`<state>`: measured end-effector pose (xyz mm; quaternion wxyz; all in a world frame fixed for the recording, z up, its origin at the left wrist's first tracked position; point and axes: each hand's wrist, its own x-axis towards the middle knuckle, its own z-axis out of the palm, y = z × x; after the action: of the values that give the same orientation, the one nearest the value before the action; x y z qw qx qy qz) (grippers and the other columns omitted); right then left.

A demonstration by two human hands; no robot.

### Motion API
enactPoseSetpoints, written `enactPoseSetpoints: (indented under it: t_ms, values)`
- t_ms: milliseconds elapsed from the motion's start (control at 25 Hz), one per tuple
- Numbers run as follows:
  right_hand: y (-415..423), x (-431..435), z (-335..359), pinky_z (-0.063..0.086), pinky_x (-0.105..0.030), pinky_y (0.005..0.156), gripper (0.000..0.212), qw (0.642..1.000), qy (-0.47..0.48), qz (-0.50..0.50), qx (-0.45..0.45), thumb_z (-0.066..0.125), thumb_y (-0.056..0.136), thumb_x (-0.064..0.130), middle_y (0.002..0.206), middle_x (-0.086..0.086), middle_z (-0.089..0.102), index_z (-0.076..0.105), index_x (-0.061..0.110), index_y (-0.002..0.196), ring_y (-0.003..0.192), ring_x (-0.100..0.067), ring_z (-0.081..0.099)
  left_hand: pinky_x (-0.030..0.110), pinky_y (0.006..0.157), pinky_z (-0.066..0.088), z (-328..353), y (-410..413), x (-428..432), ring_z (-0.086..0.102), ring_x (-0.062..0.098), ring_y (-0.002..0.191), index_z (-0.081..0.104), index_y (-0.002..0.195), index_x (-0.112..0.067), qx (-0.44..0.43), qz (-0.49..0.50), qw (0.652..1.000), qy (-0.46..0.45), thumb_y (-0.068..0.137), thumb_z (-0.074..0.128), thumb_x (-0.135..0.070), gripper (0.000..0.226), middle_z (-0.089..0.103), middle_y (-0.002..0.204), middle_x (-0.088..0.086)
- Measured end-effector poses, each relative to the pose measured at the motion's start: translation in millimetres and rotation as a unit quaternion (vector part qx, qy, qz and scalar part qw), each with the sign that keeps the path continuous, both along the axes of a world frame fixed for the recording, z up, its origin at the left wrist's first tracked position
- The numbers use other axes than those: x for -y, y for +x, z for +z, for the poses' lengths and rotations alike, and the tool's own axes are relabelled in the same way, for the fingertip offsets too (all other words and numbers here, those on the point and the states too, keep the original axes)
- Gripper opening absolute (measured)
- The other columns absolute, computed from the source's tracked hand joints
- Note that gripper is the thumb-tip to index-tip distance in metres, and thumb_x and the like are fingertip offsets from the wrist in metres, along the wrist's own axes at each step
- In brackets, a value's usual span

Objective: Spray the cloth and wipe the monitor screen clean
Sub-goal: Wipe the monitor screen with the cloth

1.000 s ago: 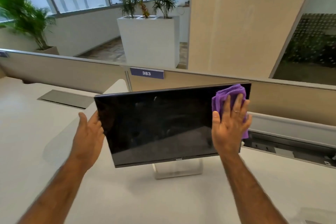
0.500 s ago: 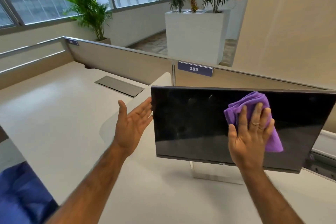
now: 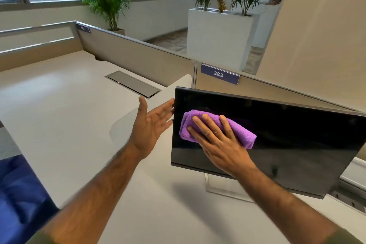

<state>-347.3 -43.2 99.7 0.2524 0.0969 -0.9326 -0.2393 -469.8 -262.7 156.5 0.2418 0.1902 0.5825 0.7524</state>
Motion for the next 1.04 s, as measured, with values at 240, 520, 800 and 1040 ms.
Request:
enactPoseSetpoints:
  t_ms: [240,520,800,1040]
  values:
    - [-0.1,-2.6,13.2,0.007,-0.063,0.122,0.076,1.0,0.017,-0.009,-0.009,0.05,0.1,0.033,0.17,-0.009,0.002,0.007,0.023,0.162,0.156,-0.035,0.004,0.045,0.127,0.031,9.2,-3.9,6.2,0.05,0.025,0.147,0.054,0.15,-0.02,-0.001,0.013,0.999,0.03,0.095,0.006,-0.074,0.091,0.053,0.16,0.002]
    - [-7.9,1.1,19.4,0.009,-0.058,0.124,0.079,0.998,0.055,0.017,0.008,0.053,0.099,0.022,0.17,-0.009,0.003,0.005,0.02,0.162,0.156,-0.033,0.006,0.05,0.128,0.029,6.3,-7.6,-1.0,0.05,0.026,0.148,0.05,0.155,-0.014,0.004,0.022,0.999,0.022,0.101,0.002,-0.07,0.091,0.052,0.161,0.006]
    - [-39.9,21.1,46.1,0.006,-0.057,0.125,0.071,0.999,-0.015,-0.003,-0.032,0.041,0.106,0.033,0.17,-0.01,-0.004,-0.002,0.02,0.161,0.156,-0.034,-0.002,0.059,0.122,0.036,6.7,-14.2,-0.3,0.056,0.031,0.141,0.05,0.154,-0.011,0.022,0.014,0.999,0.033,0.095,0.002,-0.076,0.1,0.056,0.156,0.009]
    - [-24.7,25.1,-3.0,0.007,-0.055,0.125,0.089,0.991,0.094,0.064,0.066,0.059,0.096,0.019,0.17,-0.011,-0.003,-0.001,0.017,0.161,0.156,-0.034,0.0,0.06,0.123,0.033,7.2,-18.3,1.2,0.052,0.03,0.145,0.054,0.152,-0.018,0.004,0.001,1.0,0.011,0.085,0.004,-0.08,0.104,0.055,0.158,0.005]
